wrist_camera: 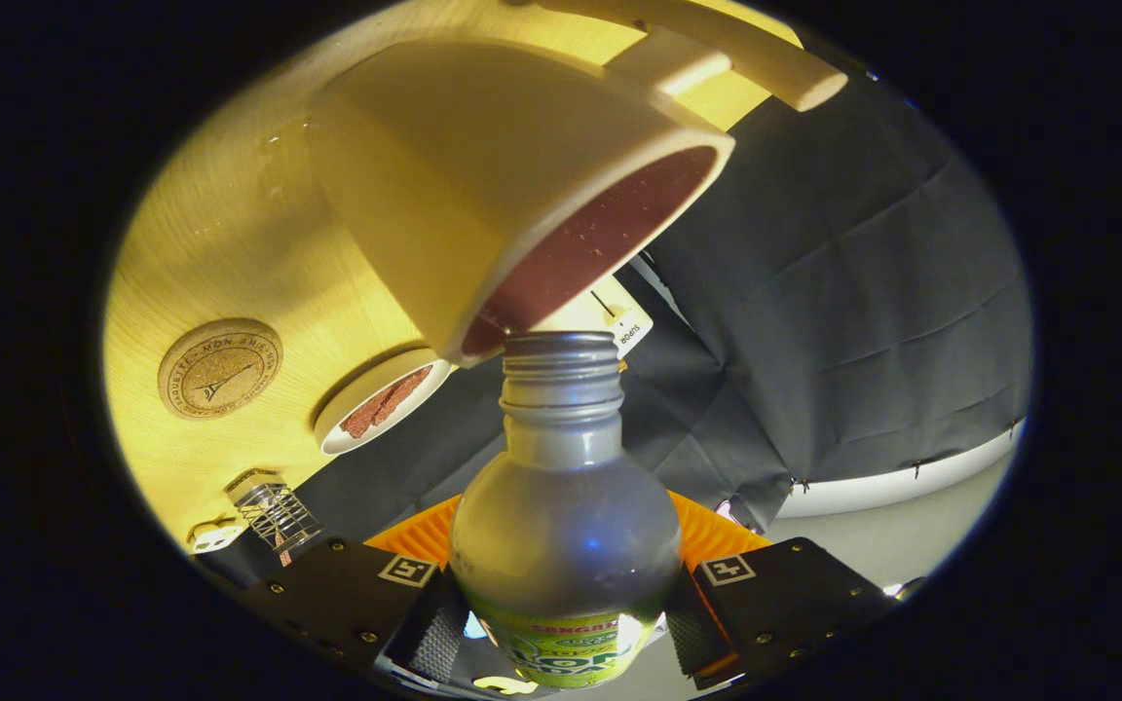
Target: Take the bottle from table, then pour the juice into the cup, finally place the bottle on the coaster
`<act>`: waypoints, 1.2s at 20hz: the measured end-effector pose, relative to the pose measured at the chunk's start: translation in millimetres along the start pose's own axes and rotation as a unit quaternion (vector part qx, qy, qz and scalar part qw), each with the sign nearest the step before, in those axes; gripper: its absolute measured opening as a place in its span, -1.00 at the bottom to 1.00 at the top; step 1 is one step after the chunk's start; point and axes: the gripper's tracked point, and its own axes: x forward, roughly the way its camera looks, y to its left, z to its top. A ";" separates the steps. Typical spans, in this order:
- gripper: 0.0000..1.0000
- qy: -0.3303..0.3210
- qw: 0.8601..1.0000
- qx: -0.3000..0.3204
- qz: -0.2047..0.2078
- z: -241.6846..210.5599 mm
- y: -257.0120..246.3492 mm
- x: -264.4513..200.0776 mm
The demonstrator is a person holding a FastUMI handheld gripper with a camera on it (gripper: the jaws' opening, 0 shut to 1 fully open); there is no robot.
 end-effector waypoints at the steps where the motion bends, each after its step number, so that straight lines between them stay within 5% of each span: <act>1: 0.65 -0.001 1.000 -0.001 0.000 0.1 0.6 2.1; 24: 0.65 0.002 0.999 0.048 0.015 5.0 6.0 -5.0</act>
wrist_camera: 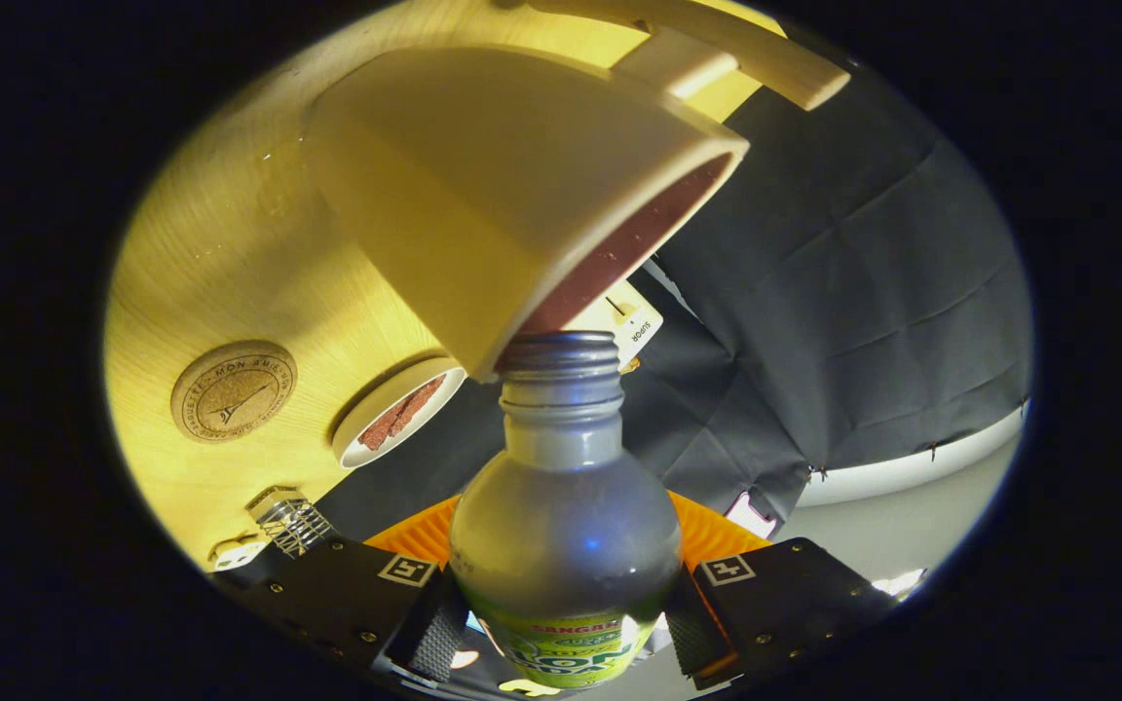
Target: Take the bottle from table, then pour the juice into the cup, finally place the bottle on the coaster
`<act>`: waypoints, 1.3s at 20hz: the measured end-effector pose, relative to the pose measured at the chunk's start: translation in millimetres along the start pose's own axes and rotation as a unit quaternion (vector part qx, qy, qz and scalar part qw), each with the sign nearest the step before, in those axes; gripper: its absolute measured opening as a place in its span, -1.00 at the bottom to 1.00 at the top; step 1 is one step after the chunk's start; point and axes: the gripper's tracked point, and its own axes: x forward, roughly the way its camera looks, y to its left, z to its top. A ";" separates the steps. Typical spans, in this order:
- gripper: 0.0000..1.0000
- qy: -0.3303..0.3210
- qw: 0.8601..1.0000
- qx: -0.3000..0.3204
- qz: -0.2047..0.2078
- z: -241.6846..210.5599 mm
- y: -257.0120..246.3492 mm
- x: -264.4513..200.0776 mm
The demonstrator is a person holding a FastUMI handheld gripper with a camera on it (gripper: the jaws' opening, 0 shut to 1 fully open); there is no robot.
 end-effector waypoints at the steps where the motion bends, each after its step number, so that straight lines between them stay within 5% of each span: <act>1: 0.65 0.001 1.000 0.007 0.001 0.3 0.6 -0.7; 13: 0.65 0.038 0.981 0.191 0.000 -35.7 6.4 1.9; 18: 0.65 0.081 0.936 0.341 -0.017 -74.5 -4.4 11.1; 26: 0.66 0.142 0.840 0.521 -0.038 -106.7 7.1 -1.2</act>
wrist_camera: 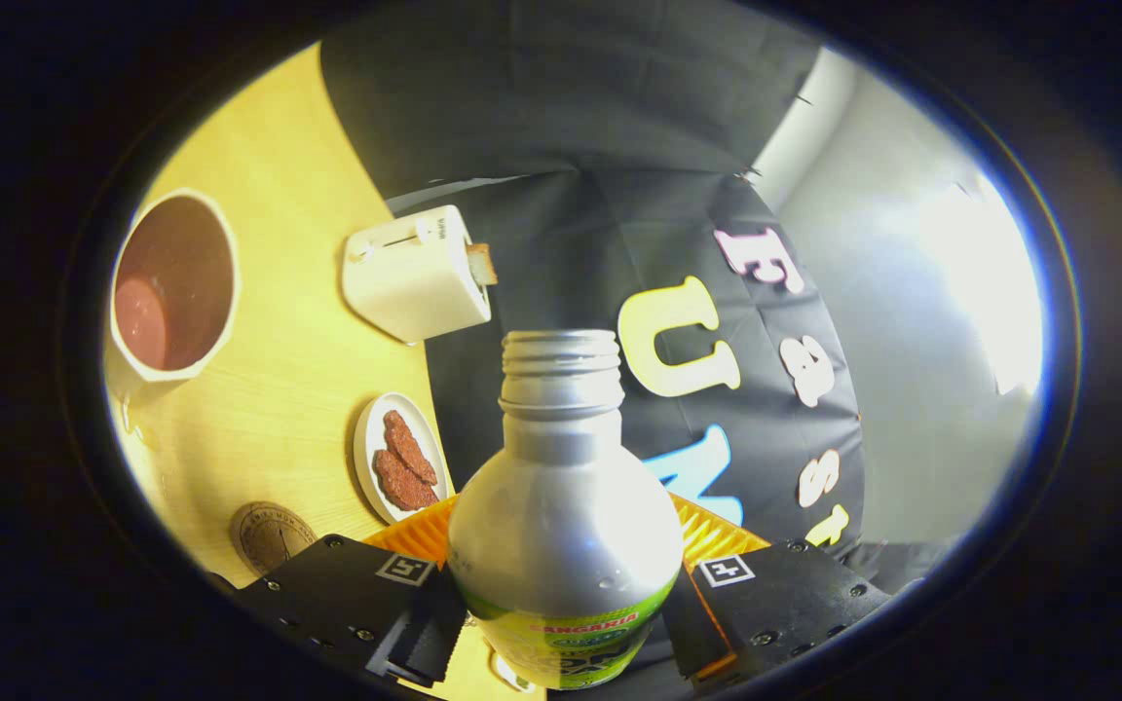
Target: Take the bottle from table, then pour the juice into the cup, finally place the bottle on the coaster
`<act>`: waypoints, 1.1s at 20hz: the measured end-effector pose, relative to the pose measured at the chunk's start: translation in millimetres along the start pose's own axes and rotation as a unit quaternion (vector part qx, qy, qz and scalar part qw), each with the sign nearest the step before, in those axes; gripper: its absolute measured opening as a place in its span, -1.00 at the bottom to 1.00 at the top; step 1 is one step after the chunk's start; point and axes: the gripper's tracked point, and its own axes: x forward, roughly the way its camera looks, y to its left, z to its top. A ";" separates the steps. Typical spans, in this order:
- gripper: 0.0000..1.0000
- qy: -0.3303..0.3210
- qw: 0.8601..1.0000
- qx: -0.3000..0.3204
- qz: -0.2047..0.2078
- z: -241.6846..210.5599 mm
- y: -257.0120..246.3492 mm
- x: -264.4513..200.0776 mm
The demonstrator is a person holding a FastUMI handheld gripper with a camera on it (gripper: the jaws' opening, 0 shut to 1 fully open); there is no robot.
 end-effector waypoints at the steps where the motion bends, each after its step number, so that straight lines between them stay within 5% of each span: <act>1: 0.66 0.008 0.999 0.033 -0.004 -5.2 -3.1 -1.8; 6: 0.65 0.047 0.976 0.211 0.004 -30.6 -3.4 -4.4; 11: 0.65 0.060 0.928 0.367 0.002 -45.6 -15.8 -1.6; 13: 0.65 0.054 0.894 0.445 0.025 -40.2 -16.3 -3.3; 17: 0.64 0.037 0.781 0.614 0.109 -11.9 -8.4 -5.9; 22: 0.65 0.050 0.768 0.627 0.120 -16.9 -3.3 1.3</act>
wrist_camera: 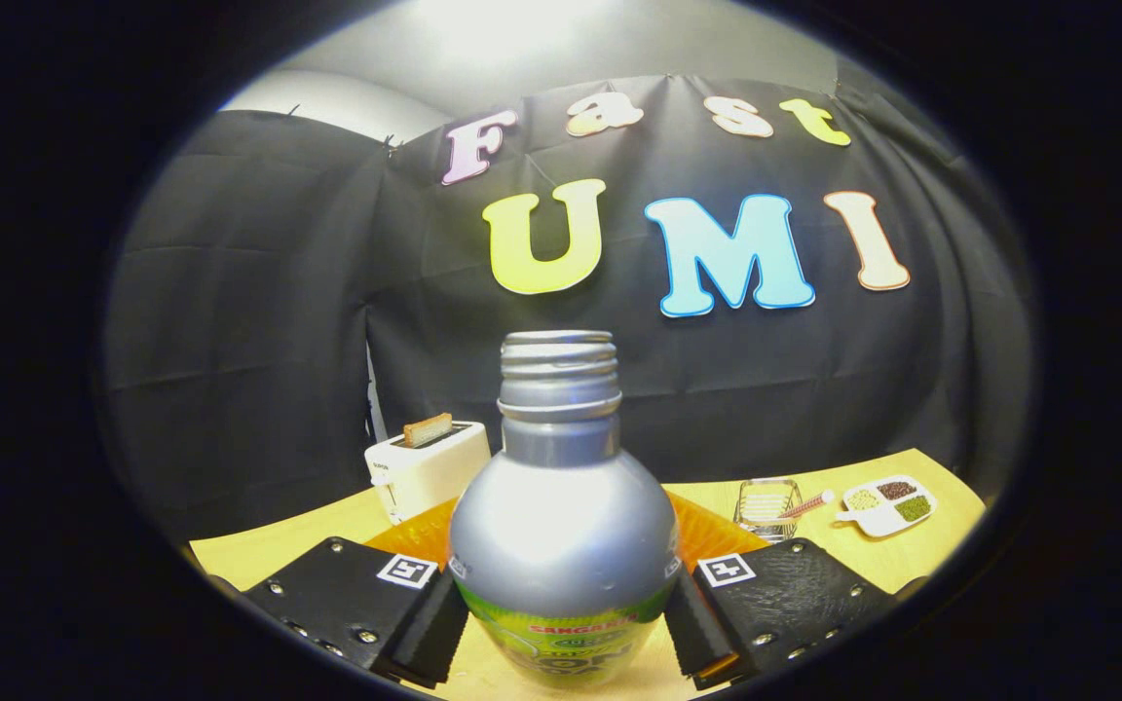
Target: Take the bottle from table, then pour the juice into the cup, finally place the bottle on the coaster
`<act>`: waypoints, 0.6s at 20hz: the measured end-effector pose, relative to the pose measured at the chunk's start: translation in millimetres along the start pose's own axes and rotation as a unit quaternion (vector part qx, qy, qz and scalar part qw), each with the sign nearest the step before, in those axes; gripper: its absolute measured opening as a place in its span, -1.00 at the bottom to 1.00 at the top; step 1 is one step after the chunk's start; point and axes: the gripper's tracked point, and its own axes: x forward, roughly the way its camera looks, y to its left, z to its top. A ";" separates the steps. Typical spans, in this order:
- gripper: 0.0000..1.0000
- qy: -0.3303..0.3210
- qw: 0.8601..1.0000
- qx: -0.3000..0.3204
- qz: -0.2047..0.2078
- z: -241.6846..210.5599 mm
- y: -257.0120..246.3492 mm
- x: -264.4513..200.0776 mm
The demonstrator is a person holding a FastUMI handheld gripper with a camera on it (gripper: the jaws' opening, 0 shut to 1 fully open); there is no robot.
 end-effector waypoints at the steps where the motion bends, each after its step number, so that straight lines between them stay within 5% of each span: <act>1: 0.65 0.000 1.000 0.008 0.002 -3.3 -1.6 1.9; 12: 0.65 0.033 0.999 0.013 0.005 -48.6 -2.6 36.0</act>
